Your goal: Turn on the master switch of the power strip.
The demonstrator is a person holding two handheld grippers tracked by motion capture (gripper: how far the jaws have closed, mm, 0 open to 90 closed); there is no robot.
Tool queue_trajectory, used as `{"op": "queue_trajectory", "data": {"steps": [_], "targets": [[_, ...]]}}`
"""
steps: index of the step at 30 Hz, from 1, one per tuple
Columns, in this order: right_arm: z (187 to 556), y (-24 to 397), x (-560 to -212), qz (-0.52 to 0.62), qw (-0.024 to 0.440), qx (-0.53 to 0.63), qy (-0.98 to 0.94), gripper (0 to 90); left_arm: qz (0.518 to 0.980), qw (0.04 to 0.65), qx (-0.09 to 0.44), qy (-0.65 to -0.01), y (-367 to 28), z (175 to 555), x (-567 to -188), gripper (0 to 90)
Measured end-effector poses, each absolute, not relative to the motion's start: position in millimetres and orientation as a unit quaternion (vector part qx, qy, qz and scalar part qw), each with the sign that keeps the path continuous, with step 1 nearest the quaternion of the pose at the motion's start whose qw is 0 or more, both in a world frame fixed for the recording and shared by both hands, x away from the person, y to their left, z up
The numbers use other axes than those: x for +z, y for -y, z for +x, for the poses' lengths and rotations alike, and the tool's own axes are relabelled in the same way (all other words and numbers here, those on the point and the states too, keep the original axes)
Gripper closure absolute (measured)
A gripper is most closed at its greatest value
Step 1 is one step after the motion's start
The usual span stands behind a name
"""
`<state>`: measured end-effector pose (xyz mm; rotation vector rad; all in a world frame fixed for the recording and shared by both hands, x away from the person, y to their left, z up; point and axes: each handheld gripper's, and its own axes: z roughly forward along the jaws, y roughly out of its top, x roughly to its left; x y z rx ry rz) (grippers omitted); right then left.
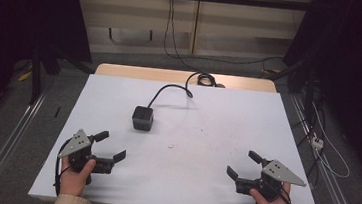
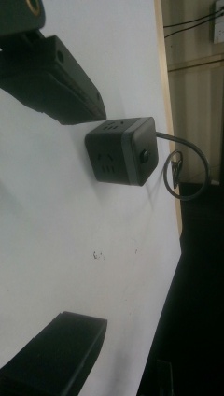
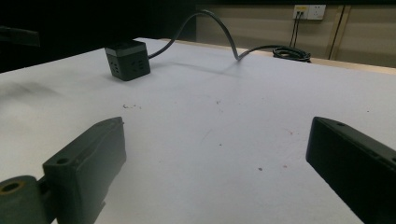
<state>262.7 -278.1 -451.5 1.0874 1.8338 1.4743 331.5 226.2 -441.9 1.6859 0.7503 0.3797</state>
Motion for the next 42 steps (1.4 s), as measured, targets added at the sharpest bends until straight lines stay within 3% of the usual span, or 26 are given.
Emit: {"op": "queue_trajectory", "data": {"steps": [42], "targets": [[264.0, 276.7, -450.9, 0.401, 0.274, 0.547, -0.682, 4.8, 0.714, 0.581, 0.183, -0.344, -209.3, 351.3, -433.2, 4.1]]}}
